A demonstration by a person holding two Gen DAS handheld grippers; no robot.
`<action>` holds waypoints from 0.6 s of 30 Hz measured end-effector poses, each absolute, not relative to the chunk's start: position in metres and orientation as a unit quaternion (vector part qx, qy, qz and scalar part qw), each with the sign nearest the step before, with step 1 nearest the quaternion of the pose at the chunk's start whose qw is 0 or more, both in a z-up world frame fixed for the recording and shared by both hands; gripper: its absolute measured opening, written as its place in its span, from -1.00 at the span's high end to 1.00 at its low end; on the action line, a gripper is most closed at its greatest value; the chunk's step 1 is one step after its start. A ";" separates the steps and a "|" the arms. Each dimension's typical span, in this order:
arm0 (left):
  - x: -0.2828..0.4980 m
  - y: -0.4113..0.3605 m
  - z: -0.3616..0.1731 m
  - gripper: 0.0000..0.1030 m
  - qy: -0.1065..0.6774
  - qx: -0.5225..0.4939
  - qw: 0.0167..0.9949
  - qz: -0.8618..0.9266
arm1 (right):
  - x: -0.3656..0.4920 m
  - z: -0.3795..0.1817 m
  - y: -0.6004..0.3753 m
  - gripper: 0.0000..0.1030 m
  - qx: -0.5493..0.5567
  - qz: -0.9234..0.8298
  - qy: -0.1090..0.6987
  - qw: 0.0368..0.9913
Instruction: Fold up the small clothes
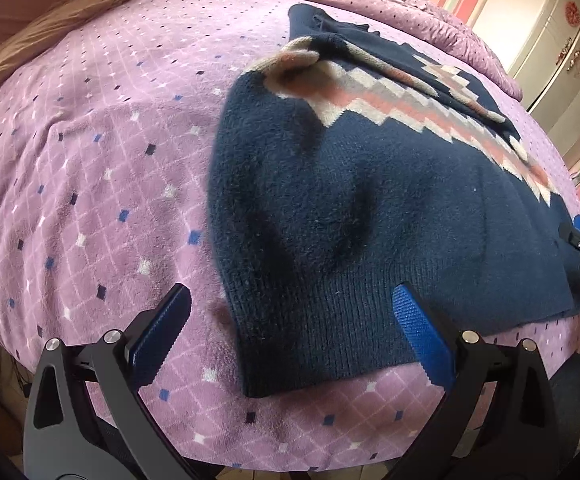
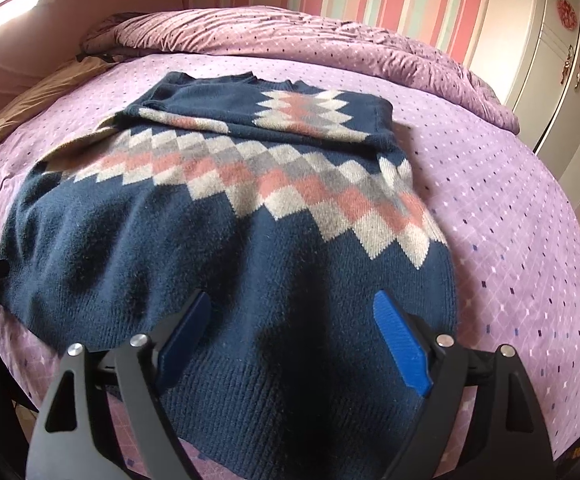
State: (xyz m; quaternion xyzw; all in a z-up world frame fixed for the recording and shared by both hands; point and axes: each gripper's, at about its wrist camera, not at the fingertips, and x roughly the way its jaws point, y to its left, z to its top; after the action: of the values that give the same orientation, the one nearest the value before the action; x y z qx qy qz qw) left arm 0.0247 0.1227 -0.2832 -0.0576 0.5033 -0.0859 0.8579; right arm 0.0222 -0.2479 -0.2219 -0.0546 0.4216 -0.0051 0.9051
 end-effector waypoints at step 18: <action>0.001 0.134 -0.302 -0.94 0.490 -0.192 0.847 -0.074 | 0.007 -0.227 -0.271 -0.65 -0.025 -0.016 0.422 0.906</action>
State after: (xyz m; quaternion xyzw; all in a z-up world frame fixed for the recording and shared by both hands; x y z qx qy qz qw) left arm 0.0009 0.1339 -0.3019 -0.1922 0.4899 -0.0736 0.8471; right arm 0.0065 -0.2706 -0.2271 -0.0249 0.4218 -0.0156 0.9062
